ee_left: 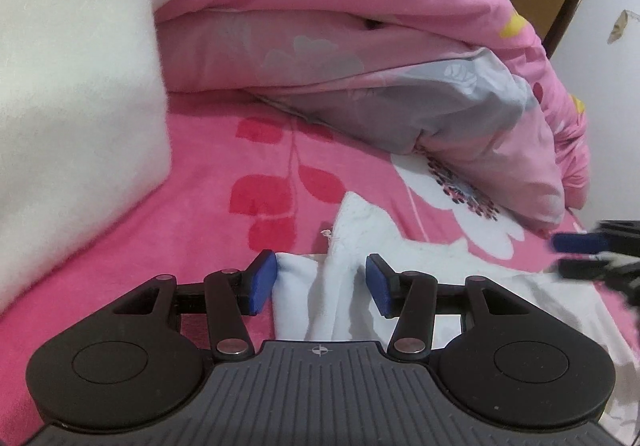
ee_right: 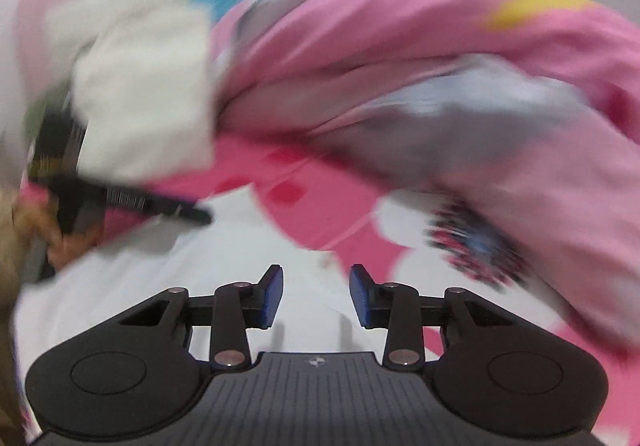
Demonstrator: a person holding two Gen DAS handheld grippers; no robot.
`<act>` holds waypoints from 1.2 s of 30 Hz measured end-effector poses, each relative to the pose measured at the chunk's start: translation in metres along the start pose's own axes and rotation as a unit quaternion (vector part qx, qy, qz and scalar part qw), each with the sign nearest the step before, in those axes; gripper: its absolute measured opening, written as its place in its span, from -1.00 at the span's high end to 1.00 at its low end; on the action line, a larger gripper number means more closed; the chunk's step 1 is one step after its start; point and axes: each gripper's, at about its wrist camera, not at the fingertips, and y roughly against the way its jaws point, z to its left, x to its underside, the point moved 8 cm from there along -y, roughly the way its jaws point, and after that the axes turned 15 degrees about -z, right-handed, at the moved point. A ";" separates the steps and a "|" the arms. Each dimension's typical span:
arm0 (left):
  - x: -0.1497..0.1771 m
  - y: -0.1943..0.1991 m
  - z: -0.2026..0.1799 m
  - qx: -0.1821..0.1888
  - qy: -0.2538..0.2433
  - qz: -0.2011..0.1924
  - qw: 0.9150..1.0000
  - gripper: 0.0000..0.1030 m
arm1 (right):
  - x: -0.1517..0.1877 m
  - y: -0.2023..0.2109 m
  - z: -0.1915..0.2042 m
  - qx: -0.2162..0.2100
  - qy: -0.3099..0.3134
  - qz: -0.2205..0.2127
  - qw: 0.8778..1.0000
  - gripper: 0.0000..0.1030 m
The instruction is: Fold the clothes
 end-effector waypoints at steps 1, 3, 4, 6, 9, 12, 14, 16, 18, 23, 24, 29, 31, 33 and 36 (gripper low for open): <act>0.001 -0.001 0.001 0.001 0.002 0.001 1.000 0.04 | 0.002 -0.011 0.007 -0.011 0.019 0.011 1.000 0.32; 0.002 -0.001 0.001 0.001 0.002 0.002 1.000 0.04 | 0.007 -0.029 0.017 -0.027 0.049 0.032 0.998 0.34; 0.002 0.000 0.000 0.001 0.000 0.002 1.000 0.04 | 0.009 -0.037 0.022 -0.034 0.061 0.042 0.997 0.37; 0.002 0.000 -0.001 -0.001 -0.003 0.003 1.000 0.04 | 0.013 -0.051 0.028 -0.043 0.081 0.055 0.994 0.39; 0.002 0.000 0.000 -0.002 0.001 0.006 1.000 0.04 | 0.020 -0.069 0.033 -0.045 0.104 0.072 0.991 0.42; 0.002 0.000 0.001 -0.002 0.006 0.008 1.000 0.04 | 0.025 -0.077 0.033 -0.048 0.103 0.080 0.990 0.44; 0.002 0.000 0.001 -0.002 0.006 0.008 1.000 0.04 | 0.027 -0.081 0.033 -0.052 0.098 0.087 0.990 0.51; 0.002 0.000 0.001 -0.002 0.005 0.007 1.000 0.04 | 0.028 -0.083 0.035 -0.055 0.090 0.095 0.990 0.70; 0.002 0.000 0.001 -0.002 0.004 0.005 1.000 0.04 | 0.027 -0.083 0.037 -0.048 0.091 0.092 0.990 0.94; 0.001 0.002 0.002 -0.003 0.010 -0.002 1.000 0.04 | 0.016 -0.079 0.042 -0.011 0.108 0.069 0.992 0.99; 0.000 0.002 0.002 -0.003 0.011 -0.003 1.000 0.04 | 0.013 -0.078 0.044 -0.002 0.121 0.060 0.991 0.99; -0.002 0.003 0.002 -0.008 0.008 -0.008 1.000 0.05 | 0.006 -0.080 0.049 0.036 0.183 0.036 0.982 0.99; -0.002 0.003 0.001 -0.010 0.006 -0.006 1.000 0.05 | 0.011 -0.089 0.047 0.046 0.197 0.041 0.979 0.99; 0.000 0.002 0.001 -0.012 -0.001 -0.004 1.000 0.04 | 0.022 -0.099 0.045 0.045 0.194 0.053 0.979 0.99; 0.001 0.003 -0.001 -0.013 -0.012 -0.003 1.000 0.04 | 0.022 -0.096 0.037 0.047 0.163 0.040 0.985 0.92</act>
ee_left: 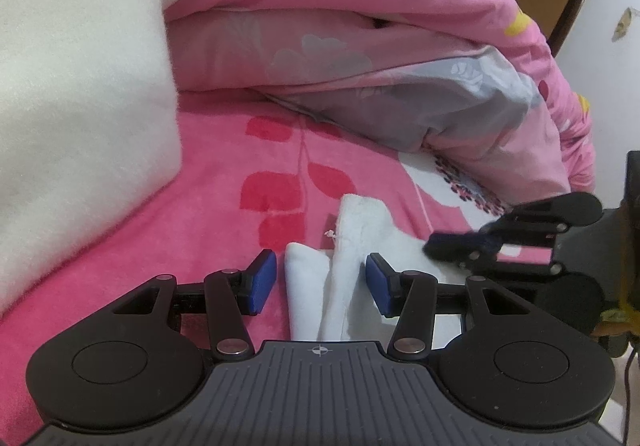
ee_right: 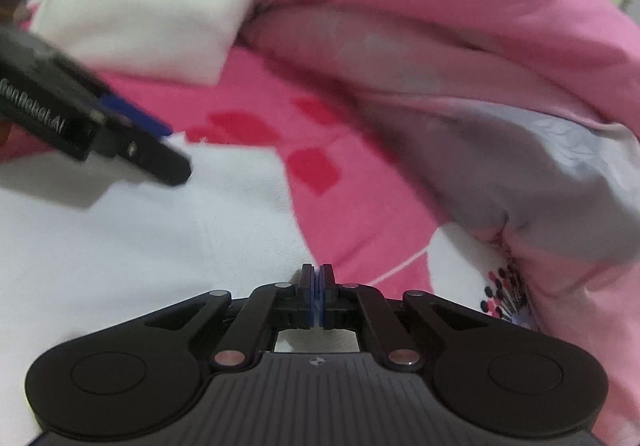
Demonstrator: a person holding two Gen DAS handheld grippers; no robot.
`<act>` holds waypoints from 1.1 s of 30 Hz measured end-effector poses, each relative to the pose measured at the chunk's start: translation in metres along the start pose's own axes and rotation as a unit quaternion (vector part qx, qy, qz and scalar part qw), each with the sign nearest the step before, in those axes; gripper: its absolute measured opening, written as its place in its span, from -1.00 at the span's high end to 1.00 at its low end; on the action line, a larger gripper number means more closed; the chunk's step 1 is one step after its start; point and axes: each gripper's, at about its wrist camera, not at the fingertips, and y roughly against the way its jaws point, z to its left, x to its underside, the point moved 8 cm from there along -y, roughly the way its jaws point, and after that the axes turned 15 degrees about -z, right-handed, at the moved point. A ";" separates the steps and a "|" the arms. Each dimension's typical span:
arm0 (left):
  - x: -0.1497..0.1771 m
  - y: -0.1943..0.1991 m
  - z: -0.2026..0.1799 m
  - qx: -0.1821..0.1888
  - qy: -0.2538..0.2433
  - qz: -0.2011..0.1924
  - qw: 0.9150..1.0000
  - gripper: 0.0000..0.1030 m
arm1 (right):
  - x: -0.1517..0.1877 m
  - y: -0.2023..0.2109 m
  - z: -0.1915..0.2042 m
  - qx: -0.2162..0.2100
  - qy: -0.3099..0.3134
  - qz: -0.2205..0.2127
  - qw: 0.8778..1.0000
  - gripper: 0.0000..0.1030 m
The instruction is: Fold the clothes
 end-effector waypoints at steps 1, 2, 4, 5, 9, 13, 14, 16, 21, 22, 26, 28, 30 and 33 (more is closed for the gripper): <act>0.000 0.000 0.000 0.000 0.000 0.000 1.000 0.04 | -0.001 0.003 -0.004 0.003 -0.014 -0.008 1.000 0.84; 0.000 0.000 0.001 0.000 0.001 0.001 1.000 0.04 | -0.003 0.008 -0.010 0.007 -0.029 -0.016 0.999 0.77; 0.000 0.000 0.002 0.001 0.007 0.003 1.000 0.04 | -0.007 0.034 -0.034 0.024 -0.074 -0.043 0.996 0.60; 0.000 0.000 0.002 0.001 0.010 0.004 1.000 0.04 | -0.009 0.048 -0.047 0.032 -0.095 -0.056 0.993 0.60; 0.000 0.000 0.003 -0.002 0.016 0.009 1.000 0.04 | 0.006 0.087 -0.085 0.043 -0.130 -0.059 0.989 0.60; 0.000 -0.001 0.002 -0.002 0.017 0.011 1.000 0.02 | 0.031 0.092 -0.077 0.013 -0.111 -0.016 0.994 0.60; 0.000 -0.001 0.002 -0.002 0.016 0.011 1.000 0.02 | 0.036 0.090 -0.071 0.001 -0.097 -0.007 0.995 0.60; 0.000 -0.001 0.002 -0.002 0.013 0.011 1.000 0.00 | 0.044 0.086 -0.060 -0.015 -0.065 0.005 0.998 0.60; 0.000 -0.001 0.001 0.001 0.009 0.012 1.000 -0.04 | 0.052 0.068 -0.053 -0.034 -0.034 0.026 0.999 0.60; 0.000 -0.001 0.002 0.002 0.009 0.012 1.000 -0.04 | 0.055 0.066 -0.052 -0.038 -0.031 0.032 0.998 0.60; 0.000 -0.001 0.002 0.004 0.011 0.013 1.000 -0.05 | 0.059 0.063 -0.050 -0.045 -0.039 0.042 0.997 0.60; 0.000 0.000 0.002 0.005 0.012 0.013 1.000 -0.05 | 0.060 0.065 -0.049 -0.043 -0.042 0.045 0.997 0.76; 0.000 0.000 0.002 0.005 0.011 0.013 1.000 -0.05 | 0.059 0.065 -0.045 -0.035 -0.034 0.045 0.998 0.90; 0.000 0.000 0.003 0.004 0.013 0.012 1.000 -0.05 | 0.053 0.068 -0.043 -0.008 -0.012 0.036 0.999 0.94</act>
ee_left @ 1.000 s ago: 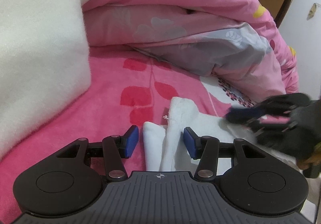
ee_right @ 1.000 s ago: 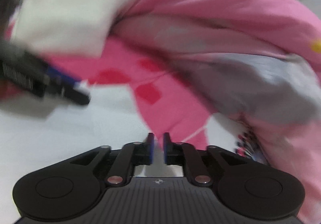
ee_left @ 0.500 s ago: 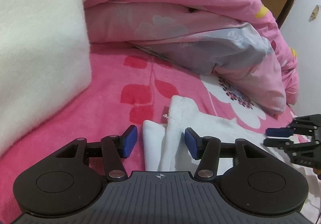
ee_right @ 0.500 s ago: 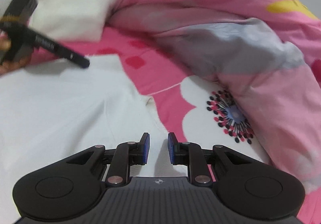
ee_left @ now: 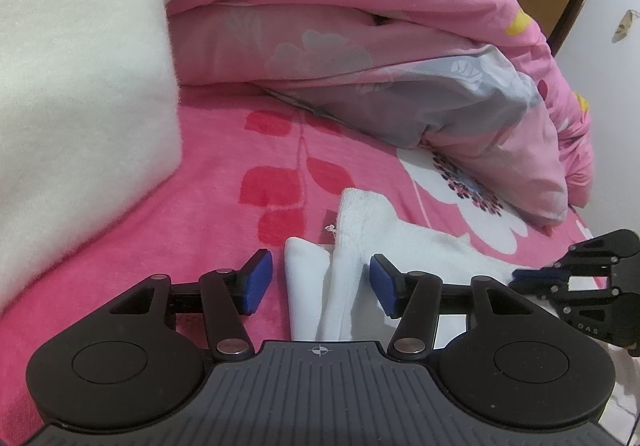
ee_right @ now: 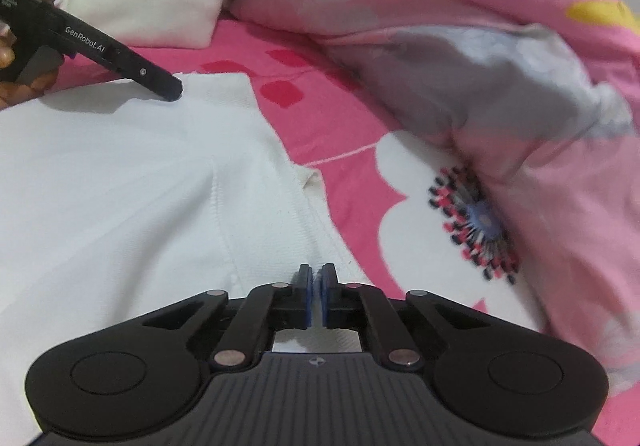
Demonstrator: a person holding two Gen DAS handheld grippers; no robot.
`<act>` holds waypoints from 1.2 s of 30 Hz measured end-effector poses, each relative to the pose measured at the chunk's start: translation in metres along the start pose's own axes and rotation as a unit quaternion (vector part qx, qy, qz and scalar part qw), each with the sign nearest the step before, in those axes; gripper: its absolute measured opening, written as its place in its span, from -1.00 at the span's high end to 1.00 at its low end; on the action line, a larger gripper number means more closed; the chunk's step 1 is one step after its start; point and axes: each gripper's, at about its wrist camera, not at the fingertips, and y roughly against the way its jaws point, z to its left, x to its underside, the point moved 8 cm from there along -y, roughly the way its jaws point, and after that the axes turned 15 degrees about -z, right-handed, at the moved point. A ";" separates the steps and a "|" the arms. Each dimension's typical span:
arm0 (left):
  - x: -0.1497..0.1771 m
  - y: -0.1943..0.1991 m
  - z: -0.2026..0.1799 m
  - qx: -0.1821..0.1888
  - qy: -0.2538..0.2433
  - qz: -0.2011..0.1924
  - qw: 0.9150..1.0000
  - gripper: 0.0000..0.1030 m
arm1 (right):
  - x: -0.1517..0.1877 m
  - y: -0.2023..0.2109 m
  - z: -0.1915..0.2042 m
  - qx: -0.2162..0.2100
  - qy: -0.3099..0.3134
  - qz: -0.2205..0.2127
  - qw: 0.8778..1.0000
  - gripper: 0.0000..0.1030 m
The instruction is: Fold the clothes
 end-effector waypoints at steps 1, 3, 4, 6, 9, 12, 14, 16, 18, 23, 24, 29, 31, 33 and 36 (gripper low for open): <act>0.000 0.000 0.000 0.000 0.001 0.000 1.000 -0.05 | -0.003 0.002 -0.002 0.013 0.007 -0.006 1.000 0.94; 0.000 0.000 0.001 0.000 0.001 0.000 1.000 -0.05 | -0.007 0.003 -0.007 0.037 0.023 -0.009 0.999 0.94; 0.000 0.000 0.000 0.000 0.000 0.000 1.000 -0.05 | -0.008 0.003 -0.009 0.043 0.029 -0.008 0.999 0.94; 0.000 0.000 0.000 -0.001 -0.002 0.000 1.000 -0.05 | -0.004 -0.004 -0.010 0.043 0.029 -0.001 0.999 0.94; 0.000 0.000 0.000 -0.001 -0.005 0.000 1.000 -0.06 | 0.006 -0.019 -0.010 0.055 0.033 0.009 0.998 0.95; 0.000 0.000 0.001 0.000 -0.006 0.000 1.000 -0.06 | 0.011 -0.019 -0.024 0.087 0.005 0.007 0.996 0.90; 0.000 0.001 0.001 0.000 -0.003 0.000 1.000 -0.06 | 0.011 -0.001 -0.045 0.108 -0.040 -0.002 0.993 0.83; 0.000 0.001 0.001 0.000 -0.003 0.000 1.000 -0.06 | 0.012 0.025 -0.068 0.134 -0.093 -0.022 0.986 0.62; 0.001 0.000 0.000 -0.001 -0.004 0.000 1.000 -0.06 | 0.021 0.059 -0.094 0.173 -0.135 -0.039 0.975 0.58; 0.001 -0.001 0.001 0.000 -0.003 0.000 1.000 -0.09 | 0.060 0.127 -0.143 0.242 -0.204 -0.045 0.947 0.57; 0.001 -0.001 0.001 0.000 -0.003 0.000 1.000 -0.09 | 0.068 0.132 -0.145 0.244 -0.211 -0.038 0.946 0.55; 0.002 -0.002 0.002 0.001 -0.004 0.000 1.000 -0.11 | 0.103 0.137 -0.151 0.249 -0.240 -0.011 0.938 0.20; 0.002 -0.002 0.002 0.002 -0.006 -0.001 1.000 -0.11 | 0.119 0.136 -0.157 0.255 -0.267 -0.001 0.929 0.17; 0.002 -0.002 0.002 0.002 -0.006 -0.002 1.000 -0.12 | 0.134 0.133 -0.166 0.257 -0.314 0.000 0.914 0.16; 0.003 -0.002 0.002 0.003 -0.008 -0.004 1.000 -0.13 | 0.146 0.131 -0.174 0.231 -0.387 -0.024 0.892 0.27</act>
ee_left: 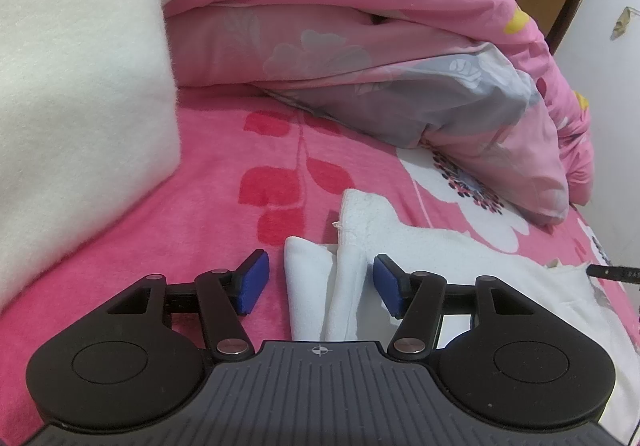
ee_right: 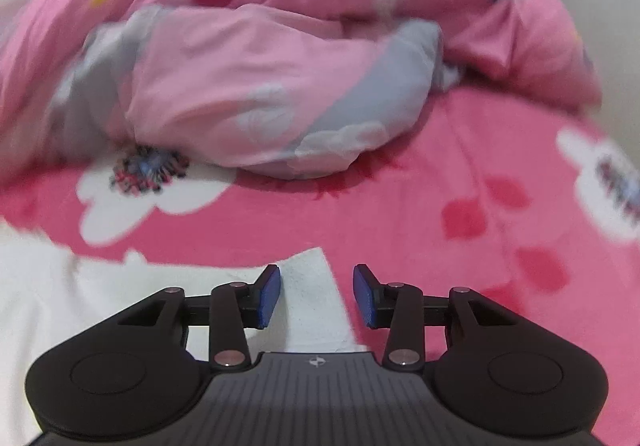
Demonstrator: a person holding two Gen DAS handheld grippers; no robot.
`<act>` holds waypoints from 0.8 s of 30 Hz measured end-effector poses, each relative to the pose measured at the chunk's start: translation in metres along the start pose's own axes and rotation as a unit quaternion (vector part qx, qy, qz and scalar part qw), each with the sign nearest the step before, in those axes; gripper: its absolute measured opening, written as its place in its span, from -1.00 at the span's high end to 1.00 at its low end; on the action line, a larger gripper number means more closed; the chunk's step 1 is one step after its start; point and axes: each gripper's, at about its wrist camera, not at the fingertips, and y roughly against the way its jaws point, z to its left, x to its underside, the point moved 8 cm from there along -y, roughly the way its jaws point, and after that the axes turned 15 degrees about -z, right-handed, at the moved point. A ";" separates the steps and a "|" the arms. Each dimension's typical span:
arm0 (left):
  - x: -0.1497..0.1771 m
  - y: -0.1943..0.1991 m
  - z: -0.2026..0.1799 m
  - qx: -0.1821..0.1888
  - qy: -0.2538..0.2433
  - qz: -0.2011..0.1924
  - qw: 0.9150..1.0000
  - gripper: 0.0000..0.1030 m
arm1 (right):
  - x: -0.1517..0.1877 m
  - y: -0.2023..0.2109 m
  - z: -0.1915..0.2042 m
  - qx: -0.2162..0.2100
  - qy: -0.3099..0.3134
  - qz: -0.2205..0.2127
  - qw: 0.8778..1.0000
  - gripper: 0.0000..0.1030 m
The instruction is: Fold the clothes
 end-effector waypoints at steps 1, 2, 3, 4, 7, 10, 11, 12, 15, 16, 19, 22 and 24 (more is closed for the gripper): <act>0.000 0.000 0.000 0.000 0.000 0.000 1.000 -0.13 | 0.001 0.001 0.000 -0.012 -0.014 -0.002 1.000 0.47; 0.000 0.000 0.000 0.000 -0.001 -0.001 1.000 -0.13 | 0.001 0.001 0.001 -0.017 -0.019 -0.006 1.000 0.72; 0.001 0.000 -0.001 0.000 -0.001 -0.001 1.000 -0.13 | 0.000 0.003 0.002 -0.014 -0.014 -0.011 1.000 0.95; 0.001 0.000 -0.001 0.000 -0.002 -0.001 1.000 -0.13 | -0.002 0.006 0.004 -0.012 -0.009 -0.021 1.000 0.95; 0.001 0.000 -0.001 0.000 -0.002 -0.001 1.000 -0.13 | -0.013 0.017 0.004 -0.008 -0.014 -0.067 0.998 0.95; 0.001 0.001 -0.001 0.000 -0.002 -0.002 1.000 -0.13 | -0.020 0.024 -0.005 0.004 -0.035 -0.099 0.994 0.96; 0.001 0.001 -0.001 0.000 -0.002 -0.002 1.000 -0.13 | -0.019 0.024 -0.007 0.005 -0.042 -0.101 0.994 0.96; 0.001 0.001 0.000 0.000 -0.002 -0.002 1.000 -0.13 | -0.019 0.022 -0.010 0.007 -0.047 -0.104 0.993 0.96; 0.001 0.001 0.000 0.000 -0.003 -0.002 1.000 -0.13 | -0.019 0.021 -0.013 0.005 -0.058 -0.121 0.991 0.96; 0.001 0.001 0.000 0.001 -0.003 -0.002 1.000 -0.13 | -0.020 0.022 -0.013 0.003 -0.063 -0.133 0.989 0.96; 0.001 0.001 0.000 0.001 -0.004 -0.001 1.000 -0.13 | -0.029 0.036 -0.013 -0.010 -0.081 -0.177 0.981 0.96; 0.001 0.001 0.000 0.000 -0.006 -0.001 1.000 -0.13 | -0.035 0.047 -0.014 -0.026 -0.095 -0.210 0.973 0.96; 0.001 0.001 0.000 0.000 -0.006 -0.002 1.000 -0.14 | -0.034 0.049 -0.017 -0.029 -0.105 -0.218 0.970 0.96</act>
